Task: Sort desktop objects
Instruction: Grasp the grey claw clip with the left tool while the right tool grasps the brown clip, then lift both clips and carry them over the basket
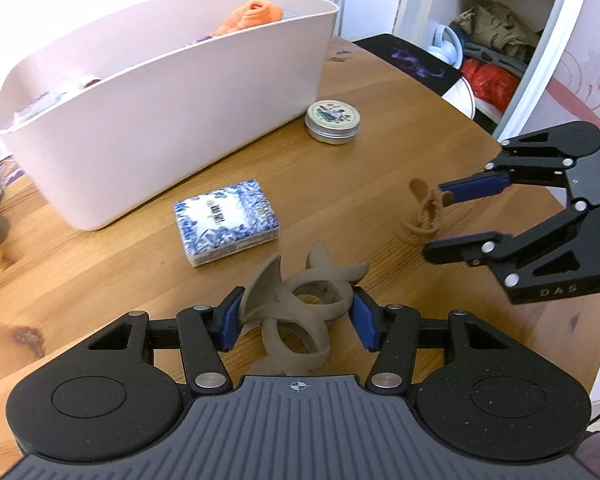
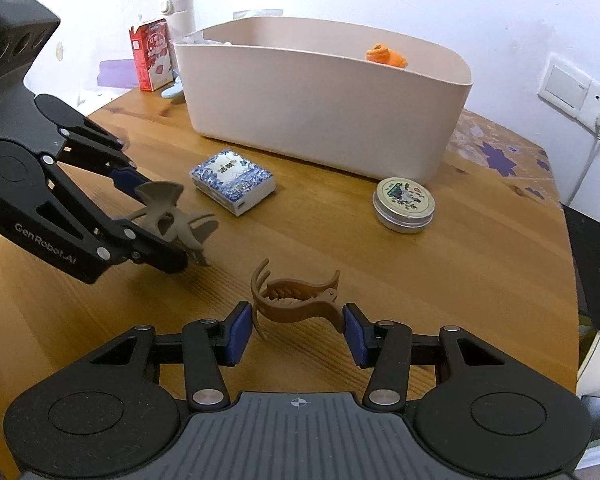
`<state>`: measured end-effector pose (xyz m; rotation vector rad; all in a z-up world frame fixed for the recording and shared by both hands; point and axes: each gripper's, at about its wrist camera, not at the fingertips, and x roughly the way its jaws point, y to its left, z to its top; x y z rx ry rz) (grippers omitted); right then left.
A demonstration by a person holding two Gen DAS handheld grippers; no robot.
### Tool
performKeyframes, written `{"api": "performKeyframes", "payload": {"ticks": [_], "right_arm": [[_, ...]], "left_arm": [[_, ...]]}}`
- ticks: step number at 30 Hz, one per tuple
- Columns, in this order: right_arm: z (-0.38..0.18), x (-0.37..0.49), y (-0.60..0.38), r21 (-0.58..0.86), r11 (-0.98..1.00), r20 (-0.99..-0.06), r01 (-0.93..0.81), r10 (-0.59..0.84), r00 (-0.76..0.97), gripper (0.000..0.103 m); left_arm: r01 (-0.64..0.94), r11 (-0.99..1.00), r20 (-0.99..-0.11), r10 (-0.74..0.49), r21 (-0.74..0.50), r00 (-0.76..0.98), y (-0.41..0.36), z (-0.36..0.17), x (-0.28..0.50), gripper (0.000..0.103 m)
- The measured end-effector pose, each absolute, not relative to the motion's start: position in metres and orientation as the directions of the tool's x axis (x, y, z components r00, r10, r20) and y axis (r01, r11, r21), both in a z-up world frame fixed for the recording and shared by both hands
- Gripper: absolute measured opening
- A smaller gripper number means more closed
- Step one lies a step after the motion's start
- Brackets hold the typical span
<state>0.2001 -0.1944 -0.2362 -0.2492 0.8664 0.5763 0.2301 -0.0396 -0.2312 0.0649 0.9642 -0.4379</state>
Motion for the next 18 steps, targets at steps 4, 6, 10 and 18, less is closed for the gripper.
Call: {"api": "performKeyframes", "payload": {"ticks": [4,6,10,18], "right_arm": [[-0.228,0.194,-0.199,0.024,0.834,-0.768,-0.552,0.369,0.524,0.047],[-0.223,0.192,-0.202,0.022,0.840,-0.763,-0.542,0.365,0.534,0.047],[-0.210,0.187,-0.208,0.000,0.845,-0.751,-0.535,0.353,0.558,0.047],[-0.175,0.188,-0.219,-0.033,0.855,-0.709,-0.517,0.345,0.615,0.047]], "left_arm": [[0.371,0.920,-0.801,-0.318,-0.130,0.507,-0.032,-0.223,0.222,0.056],[0.357,0.925,-0.798,-0.311,-0.130,0.516,-0.028,-0.218,0.220,0.056],[0.337,0.933,-0.791,-0.299,-0.125,0.534,-0.020,-0.204,0.215,0.056],[0.304,0.944,-0.762,-0.289,-0.128,0.579,-0.010,-0.174,0.213,0.056]]}}
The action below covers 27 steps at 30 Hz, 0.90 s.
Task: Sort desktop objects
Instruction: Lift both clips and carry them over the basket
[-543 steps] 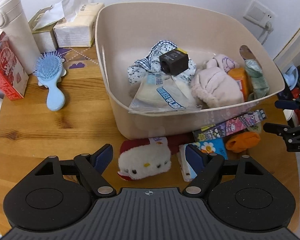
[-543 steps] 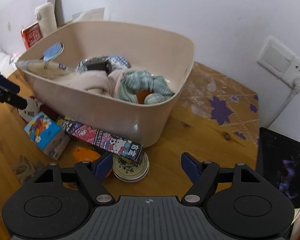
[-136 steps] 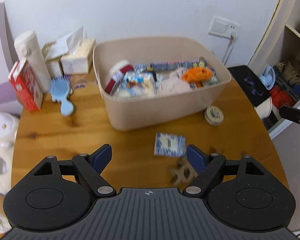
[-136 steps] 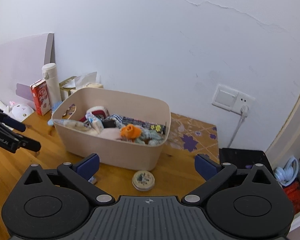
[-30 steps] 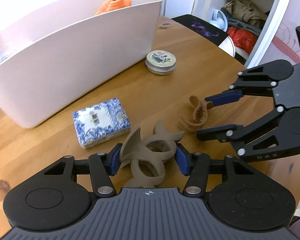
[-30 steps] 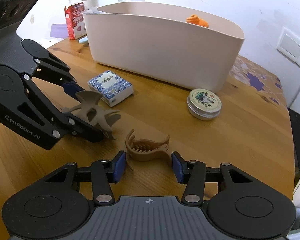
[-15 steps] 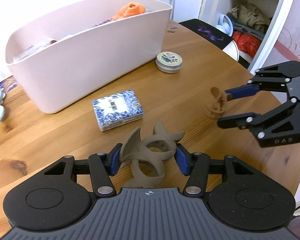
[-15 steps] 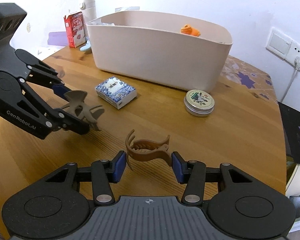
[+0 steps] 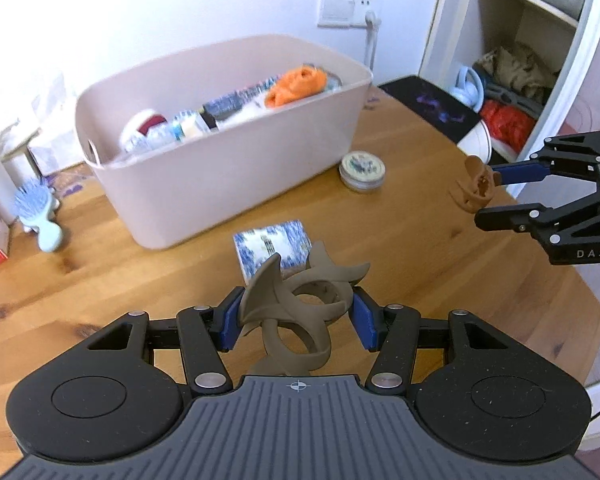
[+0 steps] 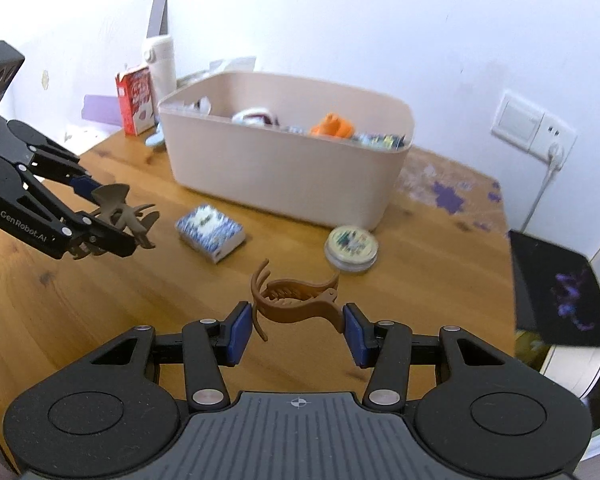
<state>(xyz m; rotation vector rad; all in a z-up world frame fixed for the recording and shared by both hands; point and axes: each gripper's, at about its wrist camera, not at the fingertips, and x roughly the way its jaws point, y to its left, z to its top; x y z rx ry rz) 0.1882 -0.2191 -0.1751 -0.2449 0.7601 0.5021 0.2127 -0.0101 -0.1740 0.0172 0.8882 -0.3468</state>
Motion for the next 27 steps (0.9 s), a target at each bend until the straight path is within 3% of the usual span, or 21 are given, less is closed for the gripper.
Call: {"api": "performKeyframes", "payload": {"ticks": [27], "right_arm": [[-0.101,0.230,-0.209,-0.103,0.870,-0.586,-0.482,0.339,0.736,0.047]], "left_arm": [[0.242,0.970,-0.638,-0.201,-0.025,0.743,0.008,-0.089,0.256,0.056]]}}
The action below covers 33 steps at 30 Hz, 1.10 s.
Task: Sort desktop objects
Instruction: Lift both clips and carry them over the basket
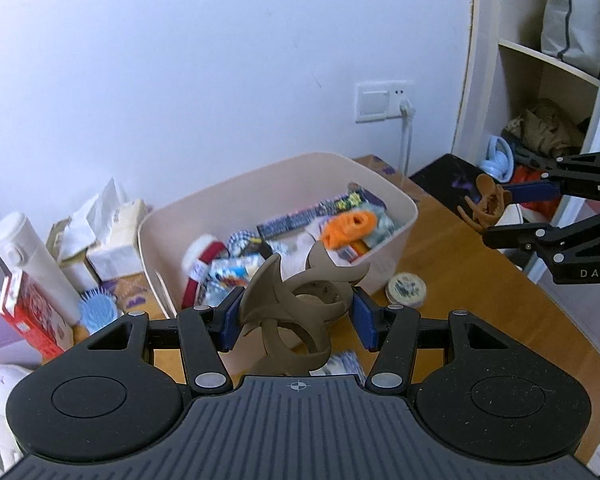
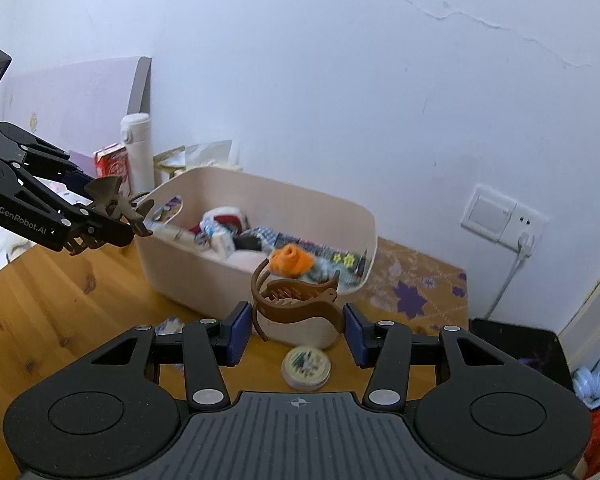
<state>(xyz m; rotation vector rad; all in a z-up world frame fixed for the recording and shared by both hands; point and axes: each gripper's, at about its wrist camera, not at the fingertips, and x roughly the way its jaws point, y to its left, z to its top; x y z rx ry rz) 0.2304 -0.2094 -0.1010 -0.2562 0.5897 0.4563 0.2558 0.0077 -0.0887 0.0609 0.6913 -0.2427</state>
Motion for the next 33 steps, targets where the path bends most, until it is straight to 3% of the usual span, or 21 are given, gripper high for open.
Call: {"api": "performKeyframes", "payload": {"ticks": [19,33], "right_arm": [[-0.074,0.308,-0.186,-0.171,0.857,-0.551,-0.486,0.326,0.768,0.047],[-0.087,0.365,-0.172,-0.161,0.846,-0.594,-0.508,0.328,0.734,0.047]], "left_arm": [[0.196,0.980,-0.586,-0.170,-0.019,0.793,0.009,-0.067,0.314,0.056],[0.110,0.992,-0.652,-0.122,-0.060,0.748,0.014,-0.094,0.374,0.056]]}}
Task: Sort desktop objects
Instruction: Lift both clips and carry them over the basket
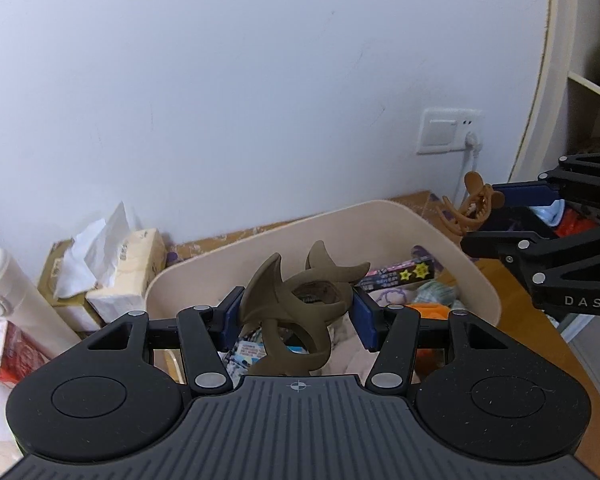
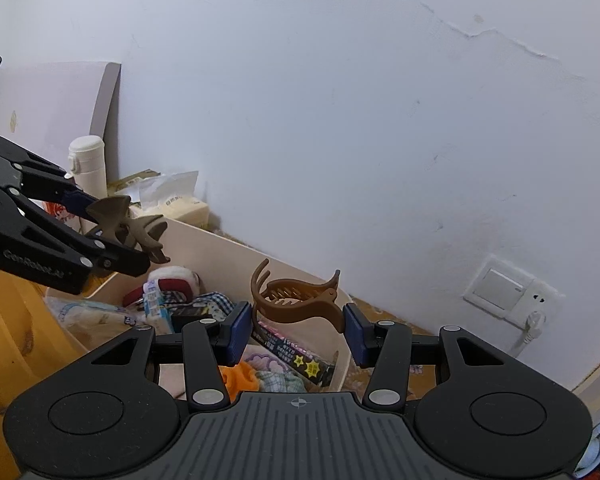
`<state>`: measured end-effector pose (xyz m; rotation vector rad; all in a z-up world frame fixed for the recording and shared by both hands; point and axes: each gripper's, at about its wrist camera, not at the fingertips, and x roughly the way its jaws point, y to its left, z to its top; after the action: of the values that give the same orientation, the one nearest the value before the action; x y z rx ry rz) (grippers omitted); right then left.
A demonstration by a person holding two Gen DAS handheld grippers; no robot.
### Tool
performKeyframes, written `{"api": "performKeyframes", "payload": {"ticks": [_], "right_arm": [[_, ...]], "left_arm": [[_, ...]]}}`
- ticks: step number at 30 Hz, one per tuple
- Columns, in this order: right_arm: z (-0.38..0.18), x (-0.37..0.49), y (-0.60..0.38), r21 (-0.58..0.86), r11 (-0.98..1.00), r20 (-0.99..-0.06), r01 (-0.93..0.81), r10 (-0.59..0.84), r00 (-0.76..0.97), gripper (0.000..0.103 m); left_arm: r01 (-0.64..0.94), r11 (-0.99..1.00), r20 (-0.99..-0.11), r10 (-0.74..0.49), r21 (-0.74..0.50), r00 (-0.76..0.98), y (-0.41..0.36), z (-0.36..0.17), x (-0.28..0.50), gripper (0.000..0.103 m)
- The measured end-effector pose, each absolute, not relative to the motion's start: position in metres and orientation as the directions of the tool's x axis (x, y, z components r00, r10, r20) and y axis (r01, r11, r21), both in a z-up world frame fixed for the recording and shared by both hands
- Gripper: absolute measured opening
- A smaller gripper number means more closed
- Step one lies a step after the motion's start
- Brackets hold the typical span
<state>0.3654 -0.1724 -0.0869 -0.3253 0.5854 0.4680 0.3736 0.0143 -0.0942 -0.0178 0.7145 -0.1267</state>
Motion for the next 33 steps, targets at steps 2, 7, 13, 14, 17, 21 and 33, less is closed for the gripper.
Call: {"api": "performKeyframes", "payload": {"ticks": [2,7,13,14,17,21,33], "right_arm": [[-0.091,0.372,-0.169,-0.155,0.842,-0.607,-0.516,0.331,0.722,0.047],[-0.105,0.385,-0.157,-0.149,0.826,-0.641,-0.543,0.338,0.689,0.047],[-0.122,0.398,-0.144,-0.127,0.807,-0.690,-0.577,0.346,0.636,0.047],[-0.125,0.400,-0.142,-0.125,0.802,-0.701,-0.584,0.345,0.624,0.047],[-0.136,0.405,-0.139,-0.115,0.797,-0.731,-0.592,0.336,0.594,0.047],[-0.149,0.412,-0.137,-0.098,0.803,-0.768,-0.588,0.314,0.558,0.047],[-0.157,0.412,-0.138,-0.074,0.808,-0.805,-0.585,0.298,0.514,0.056]], "left_arm": [[0.092,0.994,-0.674,-0.111,-0.063,0.730,0.014,-0.101,0.382,0.056],[0.078,0.994,-0.693,-0.109,-0.076,0.712,0.013,-0.111,0.391,0.056],[0.071,0.995,-0.730,-0.100,-0.070,0.676,0.012,-0.122,0.405,0.056],[0.070,0.994,-0.741,-0.107,-0.080,0.663,0.013,-0.125,0.408,0.056],[0.060,0.994,-0.772,-0.107,-0.089,0.626,0.011,-0.136,0.414,0.056],[0.059,0.994,-0.807,-0.105,-0.087,0.580,0.008,-0.148,0.419,0.056],[0.033,0.994,-0.847,-0.105,-0.103,0.521,0.006,-0.169,0.423,0.063]]}}
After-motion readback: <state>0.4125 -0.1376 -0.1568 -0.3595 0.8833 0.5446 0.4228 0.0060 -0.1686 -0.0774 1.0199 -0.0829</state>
